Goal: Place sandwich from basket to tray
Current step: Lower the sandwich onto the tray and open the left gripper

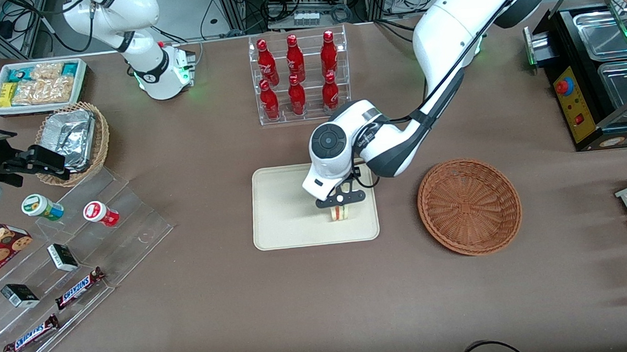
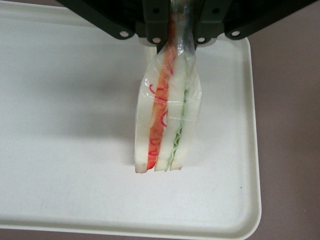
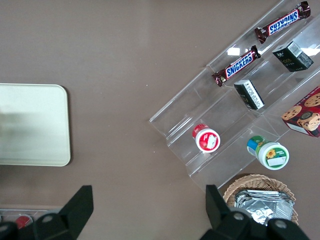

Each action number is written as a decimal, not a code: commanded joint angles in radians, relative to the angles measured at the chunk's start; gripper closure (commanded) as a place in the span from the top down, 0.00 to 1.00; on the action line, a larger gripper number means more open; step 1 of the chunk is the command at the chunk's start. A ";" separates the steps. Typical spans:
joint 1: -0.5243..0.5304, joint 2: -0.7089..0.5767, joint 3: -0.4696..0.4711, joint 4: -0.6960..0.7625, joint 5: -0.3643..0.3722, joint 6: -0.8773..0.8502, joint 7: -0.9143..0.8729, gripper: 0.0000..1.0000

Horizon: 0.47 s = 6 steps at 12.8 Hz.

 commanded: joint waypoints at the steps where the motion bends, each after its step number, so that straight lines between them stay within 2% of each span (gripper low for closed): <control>1: -0.042 0.041 0.008 0.057 0.042 0.013 -0.052 0.00; 6: -0.068 0.078 0.008 0.089 0.080 0.013 -0.085 0.00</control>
